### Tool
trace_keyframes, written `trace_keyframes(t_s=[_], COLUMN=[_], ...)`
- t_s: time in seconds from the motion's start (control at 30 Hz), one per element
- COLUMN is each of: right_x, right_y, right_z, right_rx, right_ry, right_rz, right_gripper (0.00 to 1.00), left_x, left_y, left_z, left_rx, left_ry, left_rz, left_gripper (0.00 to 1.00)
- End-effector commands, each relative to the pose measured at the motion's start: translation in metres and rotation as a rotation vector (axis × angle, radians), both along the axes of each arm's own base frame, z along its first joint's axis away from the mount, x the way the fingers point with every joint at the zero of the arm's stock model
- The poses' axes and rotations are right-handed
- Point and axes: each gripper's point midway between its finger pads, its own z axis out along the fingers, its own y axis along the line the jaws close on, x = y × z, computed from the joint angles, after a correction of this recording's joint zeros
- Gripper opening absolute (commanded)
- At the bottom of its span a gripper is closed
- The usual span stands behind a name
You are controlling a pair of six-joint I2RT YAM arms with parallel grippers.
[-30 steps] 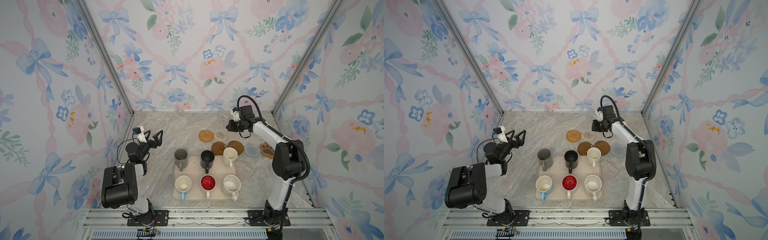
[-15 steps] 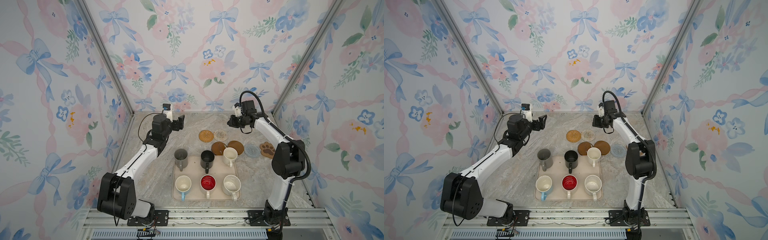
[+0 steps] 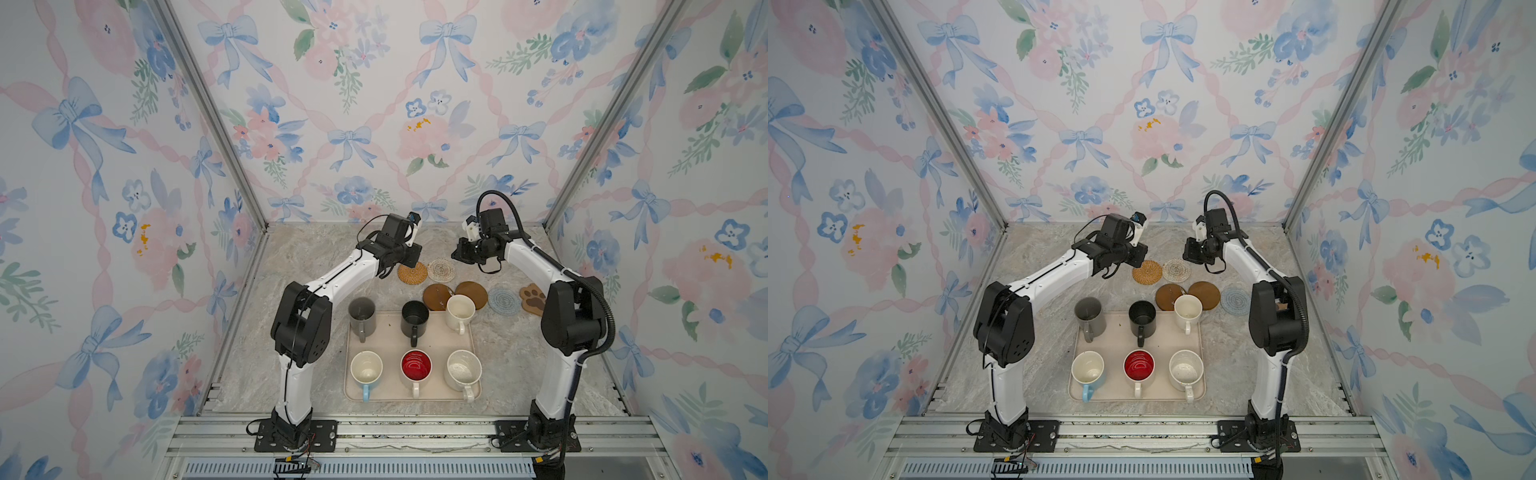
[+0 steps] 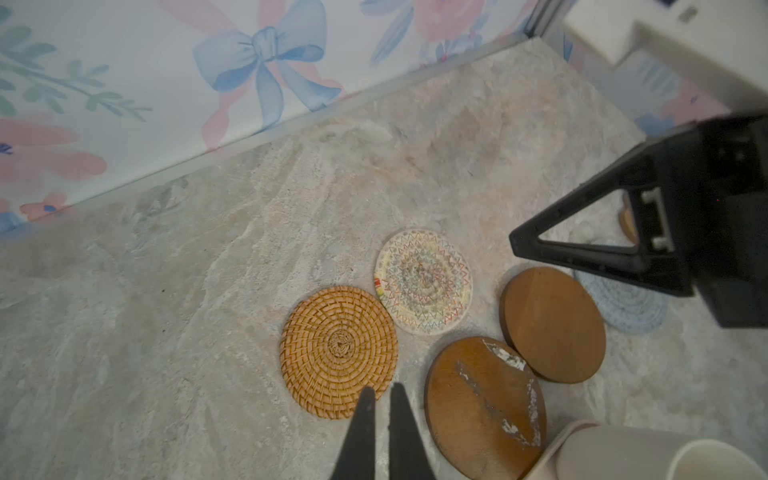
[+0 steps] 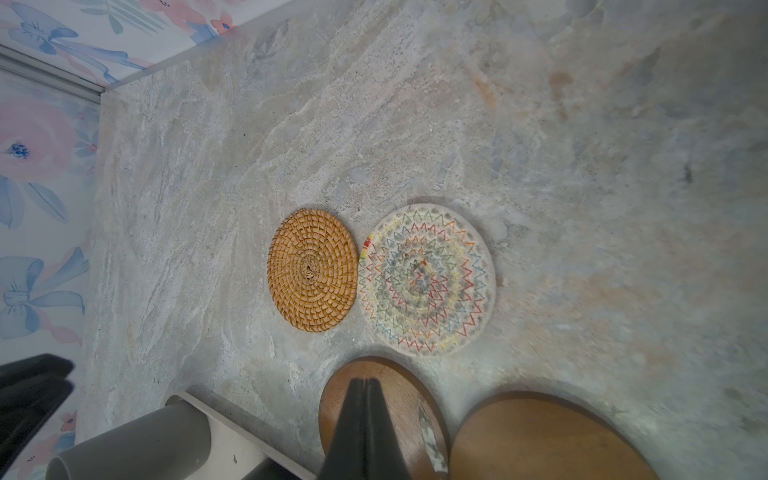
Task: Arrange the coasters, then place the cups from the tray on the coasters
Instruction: 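Lower the left gripper onto the rattan coaster while the right gripper hovers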
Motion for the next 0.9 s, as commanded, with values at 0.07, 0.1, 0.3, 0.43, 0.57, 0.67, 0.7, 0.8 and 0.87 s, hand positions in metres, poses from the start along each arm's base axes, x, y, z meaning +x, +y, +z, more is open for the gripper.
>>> trace_keyframes(t_s=[0.07,0.1,0.3,0.43,0.57,0.67,0.7,0.8,0.87], right_x=[-0.009,-0.01,-0.017,-0.021,-0.019,-0.019,-0.019,-0.021,-0.022], right_y=[0.002,0.002,-0.005,-0.009,-0.015,-0.016,-0.016,-0.015,-0.013], right_z=[0.01,0.009,0.008,0.016,0.031,0.042,0.044,0.053,0.06], right_rx=[0.013,0.009,-0.005,-0.001,0.034,0.051,0.057,0.091,0.126], right_ry=[-0.006,-0.005,-0.002,-0.027,-0.055,-0.08,-0.084,-0.1,-0.114], right_rz=[-0.006,-0.007,-0.028,-0.047,-0.081,-0.098,-0.103,-0.123,-0.138], right_gripper=[0.0,0.0,0.0,0.0,0.0,0.0,0.0,0.0,0.0], left_x=[0.001,0.003,0.017,0.025,0.032,0.036,0.038,0.038,0.036], left_y=[-0.005,-0.006,-0.002,-0.003,-0.001,0.001,0.002,0.006,0.011], left_z=[-0.035,-0.041,-0.082,-0.104,-0.117,-0.125,-0.128,-0.136,-0.146], left_rx=[0.051,0.055,0.126,0.146,0.152,0.157,0.161,0.183,0.206], left_ry=[0.113,0.121,0.163,0.193,0.202,0.208,0.208,0.213,0.231], left_rz=[0.013,0.018,0.088,0.125,0.171,0.189,0.194,0.207,0.215], left_gripper=[0.0,0.0,0.0,0.0,0.0,0.0,0.0,0.0,0.0])
